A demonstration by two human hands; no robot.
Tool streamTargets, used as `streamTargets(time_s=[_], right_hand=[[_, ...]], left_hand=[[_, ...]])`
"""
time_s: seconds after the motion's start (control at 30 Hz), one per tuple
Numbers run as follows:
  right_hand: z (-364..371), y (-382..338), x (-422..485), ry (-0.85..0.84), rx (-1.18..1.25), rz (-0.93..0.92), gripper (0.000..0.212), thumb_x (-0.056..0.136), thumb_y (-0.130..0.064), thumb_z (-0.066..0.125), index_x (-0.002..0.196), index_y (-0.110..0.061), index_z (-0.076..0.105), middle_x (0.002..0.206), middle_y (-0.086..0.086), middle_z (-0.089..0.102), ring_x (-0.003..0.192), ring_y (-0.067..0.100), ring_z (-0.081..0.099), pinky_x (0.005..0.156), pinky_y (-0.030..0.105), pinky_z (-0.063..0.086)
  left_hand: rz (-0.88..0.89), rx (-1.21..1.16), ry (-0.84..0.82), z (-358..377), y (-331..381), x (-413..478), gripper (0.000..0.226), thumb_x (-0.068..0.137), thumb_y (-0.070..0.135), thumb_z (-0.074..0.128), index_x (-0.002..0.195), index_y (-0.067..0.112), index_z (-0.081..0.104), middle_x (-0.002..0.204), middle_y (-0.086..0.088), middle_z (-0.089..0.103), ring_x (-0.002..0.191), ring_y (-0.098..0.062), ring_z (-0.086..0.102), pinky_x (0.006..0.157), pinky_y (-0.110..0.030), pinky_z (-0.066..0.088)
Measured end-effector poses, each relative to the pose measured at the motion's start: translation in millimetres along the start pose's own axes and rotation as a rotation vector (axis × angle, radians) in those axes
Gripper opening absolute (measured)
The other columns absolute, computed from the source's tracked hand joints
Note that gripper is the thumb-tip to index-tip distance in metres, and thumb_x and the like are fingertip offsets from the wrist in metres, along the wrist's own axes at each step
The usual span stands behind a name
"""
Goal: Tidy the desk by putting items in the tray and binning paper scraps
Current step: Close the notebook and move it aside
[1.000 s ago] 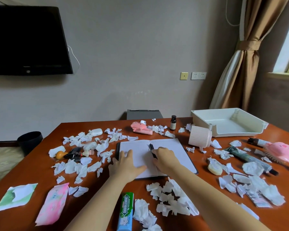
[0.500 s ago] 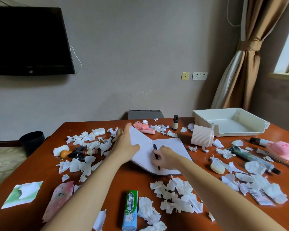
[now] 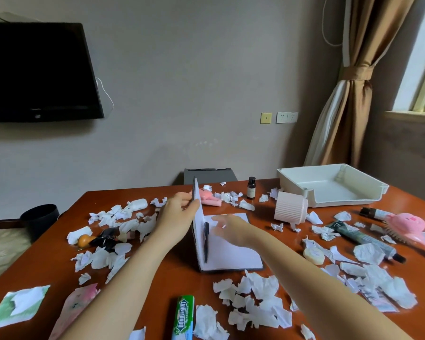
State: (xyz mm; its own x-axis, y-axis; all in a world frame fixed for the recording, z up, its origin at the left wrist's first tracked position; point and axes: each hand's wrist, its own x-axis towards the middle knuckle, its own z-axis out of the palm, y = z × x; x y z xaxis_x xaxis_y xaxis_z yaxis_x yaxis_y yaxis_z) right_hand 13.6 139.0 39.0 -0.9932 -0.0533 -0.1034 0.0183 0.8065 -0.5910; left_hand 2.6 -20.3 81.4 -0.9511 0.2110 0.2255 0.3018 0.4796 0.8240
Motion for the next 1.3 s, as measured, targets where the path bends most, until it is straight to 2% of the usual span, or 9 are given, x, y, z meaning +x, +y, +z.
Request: streamTargets(time_s=[0.07, 0.2, 0.33, 0.5, 0.7, 0.77, 0.93, 1.07, 1.3], right_hand=[[-18.9, -1.2, -15.0, 0.119, 0.186, -0.052, 0.047, 0.100, -0.033, 0.036, 0.144, -0.016, 0.033, 0.138, 0.011, 0.050, 0.114, 0.021, 0.056, 0.097, 0.033, 0.046], [-42.4, -2.8, -31.8, 0.228, 0.485, -0.097, 0.047, 0.100, -0.029, 0.039, 0.144, -0.013, 0.033, 0.122, 0.004, 0.056, 0.095, 0.013, 0.060, 0.075, 0.021, 0.053], [-40.7, 12.1, -34.8, 0.264, 0.256, -0.038, 0.046, 0.093, -0.015, 0.054, 0.137, -0.007, 0.042, 0.134, 0.008, 0.054, 0.121, 0.023, 0.054, 0.083, 0.023, 0.049], [-27.7, 45.3, -27.9, 0.257, 0.099, 0.091, 0.054, 0.090, -0.010, 0.058, 0.141, -0.010, 0.041, 0.141, 0.011, 0.048, 0.126, 0.028, 0.051, 0.093, 0.030, 0.049], [-8.4, 66.8, -23.8, 0.171, -0.021, 0.170, 0.048, 0.093, -0.021, 0.056, 0.139, -0.014, 0.044, 0.137, 0.006, 0.052, 0.125, 0.022, 0.052, 0.091, 0.021, 0.046], [-3.1, 70.5, -20.8, 0.131, -0.148, 0.192, 0.043, 0.093, -0.034, 0.054, 0.132, -0.017, 0.050, 0.127, 0.005, 0.058, 0.119, 0.023, 0.054, 0.093, 0.027, 0.051], [-1.2, 64.4, -20.0, 0.047, -0.390, 0.229, 0.051, 0.091, -0.053, 0.045, 0.129, -0.019, 0.047, 0.126, 0.004, 0.055, 0.120, 0.026, 0.046, 0.097, 0.039, 0.047], [-2.2, 57.4, -24.0, -0.006, -0.430, 0.264, 0.060, 0.089, -0.059, 0.043, 0.134, -0.020, 0.041, 0.134, 0.005, 0.051, 0.129, 0.030, 0.040, 0.102, 0.045, 0.043], [-3.9, 53.4, -23.8, -0.040, -0.398, 0.302, 0.065, 0.089, -0.060, 0.044, 0.139, -0.019, 0.036, 0.138, 0.007, 0.047, 0.134, 0.032, 0.035, 0.105, 0.049, 0.039]], left_hand=[[0.038, -0.035, -0.054, 8.7, 5.9, -1.4, 0.036, 0.100, 0.031, 0.040, 0.128, 0.015, 0.055, 0.128, 0.001, 0.057, 0.115, -0.012, 0.050, 0.090, -0.024, 0.036], [0.102, 0.019, -0.218, 37.8, 4.7, -6.3, 0.036, 0.101, 0.030, 0.034, 0.132, 0.020, 0.051, 0.130, 0.005, 0.054, 0.115, -0.006, 0.047, 0.092, -0.022, 0.035], [0.116, 0.205, -0.343, 60.9, -17.9, -10.6, 0.040, 0.099, 0.027, 0.042, 0.139, 0.028, 0.043, 0.139, 0.005, 0.050, 0.120, -0.009, 0.051, 0.095, -0.026, 0.047], [0.061, 0.556, -0.465, 65.2, -41.2, -12.7, 0.055, 0.098, 0.048, 0.034, 0.149, 0.037, 0.017, 0.159, 0.007, 0.015, 0.146, -0.019, 0.019, 0.118, -0.046, 0.019], [0.037, 0.727, -0.465, 77.6, -50.5, -13.0, 0.060, 0.096, 0.053, 0.031, 0.150, 0.038, 0.009, 0.161, 0.003, 0.000, 0.148, -0.024, 0.006, 0.118, -0.048, 0.009], [0.042, 0.748, -0.440, 81.7, -52.1, -12.6, 0.061, 0.096, 0.054, 0.032, 0.150, 0.037, 0.010, 0.161, 0.002, 0.001, 0.148, -0.025, 0.005, 0.118, -0.048, 0.010], [0.043, 0.747, -0.422, 83.3, -53.4, -10.7, 0.064, 0.094, 0.056, 0.035, 0.149, 0.035, 0.011, 0.161, 0.001, 0.005, 0.148, -0.025, 0.009, 0.117, -0.048, 0.014], [-0.110, 0.745, -0.269, 78.1, -55.5, -6.3, 0.084, 0.086, 0.065, 0.043, 0.149, 0.020, 0.010, 0.156, -0.007, 0.021, 0.143, -0.028, 0.025, 0.113, -0.045, 0.027], [-0.382, 0.172, -0.193, 87.0, -38.1, 11.8, 0.091, 0.083, 0.040, 0.067, 0.149, 0.014, 0.009, 0.152, -0.011, 0.028, 0.138, -0.031, 0.034, 0.104, -0.043, 0.042]])
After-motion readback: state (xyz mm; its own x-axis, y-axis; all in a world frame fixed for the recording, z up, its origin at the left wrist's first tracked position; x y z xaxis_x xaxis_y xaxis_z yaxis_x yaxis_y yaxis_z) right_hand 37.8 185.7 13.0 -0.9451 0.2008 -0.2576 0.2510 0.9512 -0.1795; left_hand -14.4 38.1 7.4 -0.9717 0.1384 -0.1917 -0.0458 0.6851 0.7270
